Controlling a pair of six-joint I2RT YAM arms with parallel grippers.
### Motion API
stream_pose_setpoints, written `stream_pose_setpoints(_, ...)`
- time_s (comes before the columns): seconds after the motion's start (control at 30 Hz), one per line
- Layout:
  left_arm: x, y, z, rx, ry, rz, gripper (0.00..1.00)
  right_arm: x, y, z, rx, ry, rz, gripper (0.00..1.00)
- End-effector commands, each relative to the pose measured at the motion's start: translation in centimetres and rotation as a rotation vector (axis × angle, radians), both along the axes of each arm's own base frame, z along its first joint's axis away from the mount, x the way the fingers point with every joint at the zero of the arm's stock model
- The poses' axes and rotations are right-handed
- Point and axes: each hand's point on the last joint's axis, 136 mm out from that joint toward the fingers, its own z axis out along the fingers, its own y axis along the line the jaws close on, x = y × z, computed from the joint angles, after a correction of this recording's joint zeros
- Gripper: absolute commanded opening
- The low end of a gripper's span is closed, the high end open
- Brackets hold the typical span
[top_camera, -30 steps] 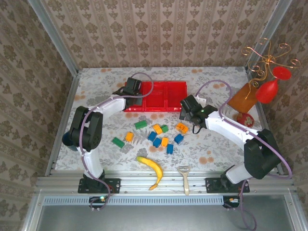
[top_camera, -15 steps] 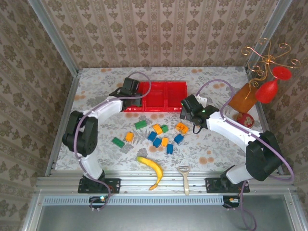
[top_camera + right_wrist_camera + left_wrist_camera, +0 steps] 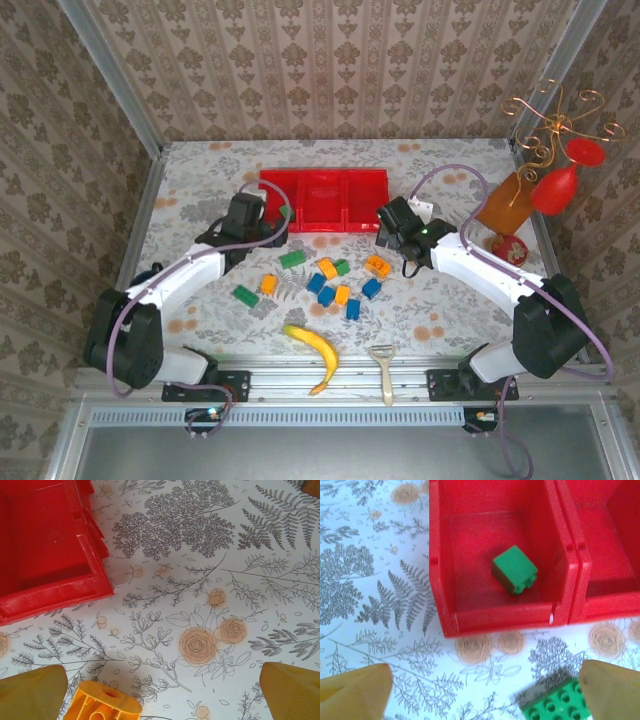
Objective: Sort the legos into containers by color
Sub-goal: Pick up the lego from the center of the table.
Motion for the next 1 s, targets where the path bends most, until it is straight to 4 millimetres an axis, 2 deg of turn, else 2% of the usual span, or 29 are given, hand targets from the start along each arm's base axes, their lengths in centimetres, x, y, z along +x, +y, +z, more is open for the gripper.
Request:
stream_pose_setpoints(0.0,-1.3,-0.8,0.1,-0.029,-0.022,-0.051,1.0,-0.7,-1.1,0.5,-0.022,-0.013,-0.051,1.0)
stream_pose_setpoints(0.2,-3.6,-2.1,-2.1,0.004,0.011,-0.147,1.0,-0.8,-1.2,0.4,-0.02,-0.011,-0.067,1.0)
stream_pose_setpoints(0.4,-4.9,-3.8,-4.1,0.05,0.078,-0.239,1.0,-0.7,-1.2,0.4,-0.023,-0.006,-0.074,1.0)
stream_pose_setpoints(0.73,-4.7,-6.1,-7.1,0.089,0.171,-0.326,0.97,-1.0,-1.5,0.0,-0.03,0.006,-0.088,1.0)
stream_pose_setpoints(0.97,-4.0,-5.9,-8.9,0.132,0.202,-0.293,0.91,-1.2,-1.6,-0.1,-0.031,0.007,-0.094,1.0)
